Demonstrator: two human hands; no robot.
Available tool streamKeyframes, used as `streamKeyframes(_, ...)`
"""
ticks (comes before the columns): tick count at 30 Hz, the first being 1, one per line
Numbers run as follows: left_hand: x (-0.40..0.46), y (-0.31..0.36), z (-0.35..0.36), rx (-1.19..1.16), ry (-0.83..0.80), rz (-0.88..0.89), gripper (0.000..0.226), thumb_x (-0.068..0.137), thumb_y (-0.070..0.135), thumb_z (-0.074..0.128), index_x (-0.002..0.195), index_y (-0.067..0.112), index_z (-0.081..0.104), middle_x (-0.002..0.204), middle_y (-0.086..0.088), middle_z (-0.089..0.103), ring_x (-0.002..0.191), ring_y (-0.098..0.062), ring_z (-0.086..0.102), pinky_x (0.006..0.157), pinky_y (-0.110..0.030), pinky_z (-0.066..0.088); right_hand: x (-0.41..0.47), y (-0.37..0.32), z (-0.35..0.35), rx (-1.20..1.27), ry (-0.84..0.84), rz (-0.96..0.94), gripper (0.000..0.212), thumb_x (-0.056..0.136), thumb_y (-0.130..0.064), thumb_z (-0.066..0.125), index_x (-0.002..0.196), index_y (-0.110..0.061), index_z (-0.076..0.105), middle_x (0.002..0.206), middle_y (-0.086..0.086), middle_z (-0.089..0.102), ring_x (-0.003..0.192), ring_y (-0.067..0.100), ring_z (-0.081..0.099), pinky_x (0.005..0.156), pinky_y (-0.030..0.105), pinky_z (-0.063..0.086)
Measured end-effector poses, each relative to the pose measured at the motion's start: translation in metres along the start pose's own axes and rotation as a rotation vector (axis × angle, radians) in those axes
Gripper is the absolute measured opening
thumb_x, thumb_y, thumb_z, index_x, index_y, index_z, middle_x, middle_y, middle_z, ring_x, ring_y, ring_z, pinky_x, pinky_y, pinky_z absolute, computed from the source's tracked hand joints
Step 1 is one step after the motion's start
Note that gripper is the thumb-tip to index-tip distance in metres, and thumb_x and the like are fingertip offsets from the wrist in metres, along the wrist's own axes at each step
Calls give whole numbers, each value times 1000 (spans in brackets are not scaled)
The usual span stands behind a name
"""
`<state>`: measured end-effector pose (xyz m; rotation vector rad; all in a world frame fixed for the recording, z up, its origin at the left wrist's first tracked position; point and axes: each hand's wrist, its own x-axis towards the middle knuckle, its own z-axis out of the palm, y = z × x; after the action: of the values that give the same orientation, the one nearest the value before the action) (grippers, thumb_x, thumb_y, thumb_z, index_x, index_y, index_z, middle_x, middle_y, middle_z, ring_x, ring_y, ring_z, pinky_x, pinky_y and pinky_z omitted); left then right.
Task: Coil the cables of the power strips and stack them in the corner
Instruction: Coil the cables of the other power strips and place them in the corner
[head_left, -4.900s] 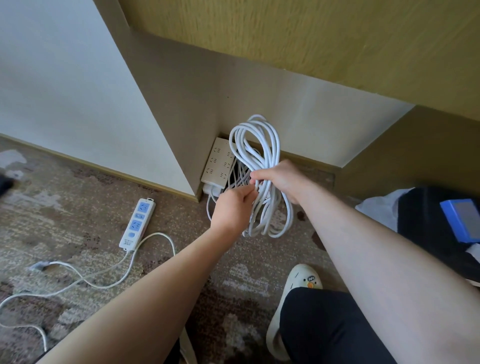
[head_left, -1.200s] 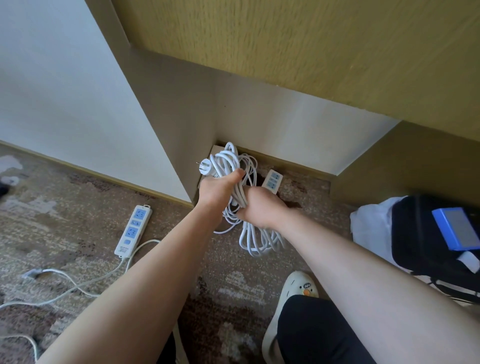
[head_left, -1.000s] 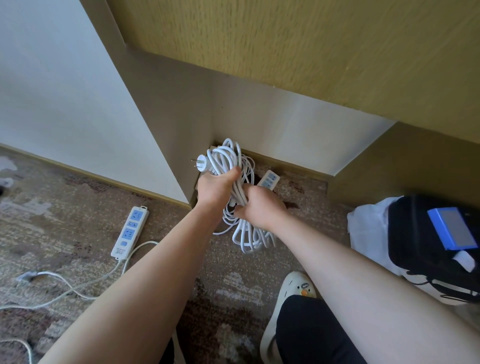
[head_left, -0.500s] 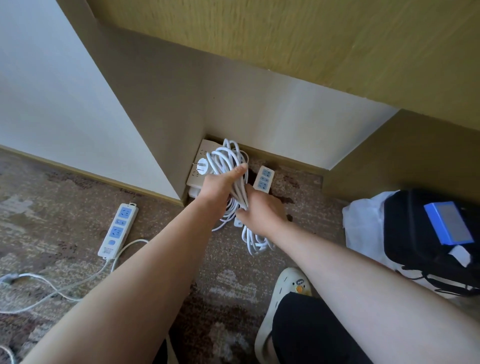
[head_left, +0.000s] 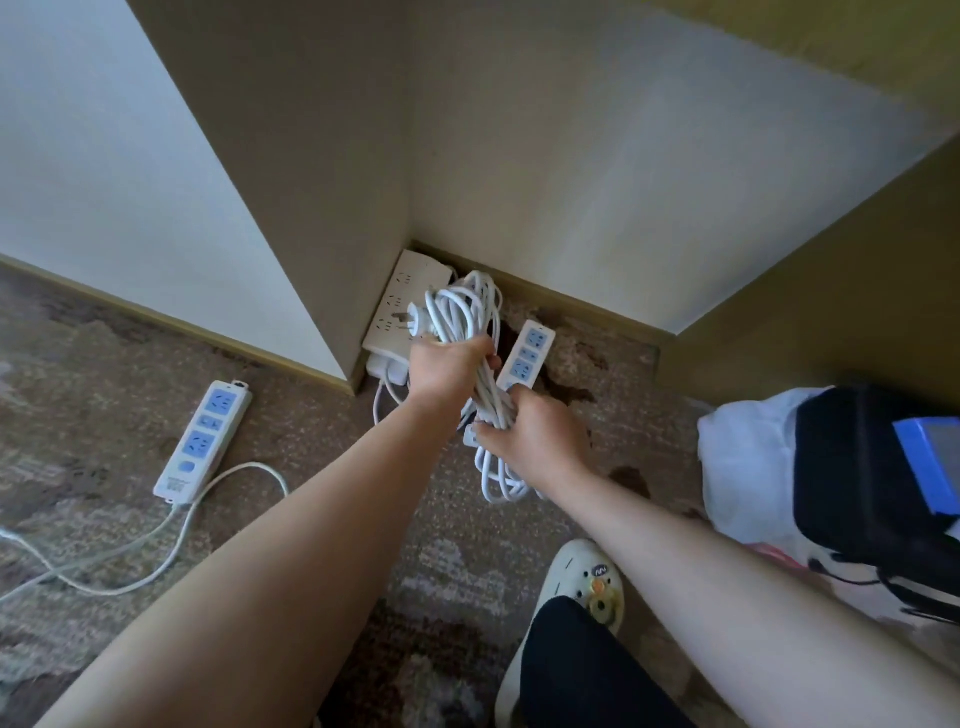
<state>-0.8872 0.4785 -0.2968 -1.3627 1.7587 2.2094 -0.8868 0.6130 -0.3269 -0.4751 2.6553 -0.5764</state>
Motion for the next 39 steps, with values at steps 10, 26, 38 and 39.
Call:
streamKeyframes(10, 25, -47, -8, 116, -42, 12, 35, 66, 21, 73, 93, 6, 59, 83, -11, 73, 70, -23, 72, 63, -36, 61, 7, 16, 49, 88, -110, -44, 40, 84, -63, 63, 94, -24, 61, 71, -8, 62, 65, 16, 62, 53, 28, 42)
streamKeyframes(26, 119, -82, -43, 303, -17, 70, 63, 75, 23, 78, 123, 11, 39, 74, -4, 61, 50, -12, 60, 40, -21, 47, 130, 88, 108, 70, -26, 422, 88, 87, -65, 58, 156, -39, 10, 148, 13, 34, 117, 38, 55, 92, 47, 53)
streamKeyframes(38, 120, -98, -33, 440, 61, 131, 68, 78, 23, 67, 135, 9, 33, 64, 0, 51, 47, -12, 49, 39, -22, 41, 115, 111, 129, 144, 184, 420, 78, 90, -34, 63, 154, -33, 19, 132, 14, 45, 111, 39, 55, 87, 47, 54)
streamKeyframes(39, 123, -94, -28, 455, 49, 146, 65, 79, 22, 65, 134, 9, 33, 66, -1, 52, 47, -12, 49, 36, -20, 40, 111, 116, 127, 146, 204, 419, 76, 91, -31, 63, 154, -33, 21, 131, 13, 44, 109, 38, 56, 85, 45, 54)
